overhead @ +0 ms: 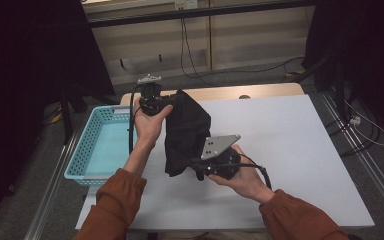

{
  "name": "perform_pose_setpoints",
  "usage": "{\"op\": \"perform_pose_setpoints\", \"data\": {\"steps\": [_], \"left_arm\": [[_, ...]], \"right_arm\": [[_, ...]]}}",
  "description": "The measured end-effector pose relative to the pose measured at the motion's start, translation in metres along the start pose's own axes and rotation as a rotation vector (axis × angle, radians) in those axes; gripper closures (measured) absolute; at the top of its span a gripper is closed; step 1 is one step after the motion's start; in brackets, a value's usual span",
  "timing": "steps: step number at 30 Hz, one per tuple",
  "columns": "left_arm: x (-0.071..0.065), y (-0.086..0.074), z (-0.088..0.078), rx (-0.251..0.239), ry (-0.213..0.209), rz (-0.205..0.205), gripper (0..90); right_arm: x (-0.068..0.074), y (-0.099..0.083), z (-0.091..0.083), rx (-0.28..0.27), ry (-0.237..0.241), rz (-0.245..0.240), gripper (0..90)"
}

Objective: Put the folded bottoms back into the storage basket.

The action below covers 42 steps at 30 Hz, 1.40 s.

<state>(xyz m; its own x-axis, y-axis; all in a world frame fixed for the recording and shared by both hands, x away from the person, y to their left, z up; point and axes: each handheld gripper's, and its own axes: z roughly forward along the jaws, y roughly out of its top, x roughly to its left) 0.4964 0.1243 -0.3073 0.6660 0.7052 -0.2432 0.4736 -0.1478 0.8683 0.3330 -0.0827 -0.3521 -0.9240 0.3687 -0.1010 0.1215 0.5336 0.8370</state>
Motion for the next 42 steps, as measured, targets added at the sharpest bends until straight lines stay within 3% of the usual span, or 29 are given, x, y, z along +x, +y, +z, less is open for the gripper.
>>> {"op": "perform_pose_setpoints", "data": {"steps": [27,42], "left_arm": [[0.025,0.030,-0.052,-0.063,0.087,0.001,81.8],[0.041,0.038,-0.073,-0.074,0.125,0.011,81.8]], "right_arm": [[0.001,0.052,0.024,-0.081,0.022,-0.040,85.7],[0.001,0.069,0.038,-0.098,0.035,-0.042,85.7]]}}
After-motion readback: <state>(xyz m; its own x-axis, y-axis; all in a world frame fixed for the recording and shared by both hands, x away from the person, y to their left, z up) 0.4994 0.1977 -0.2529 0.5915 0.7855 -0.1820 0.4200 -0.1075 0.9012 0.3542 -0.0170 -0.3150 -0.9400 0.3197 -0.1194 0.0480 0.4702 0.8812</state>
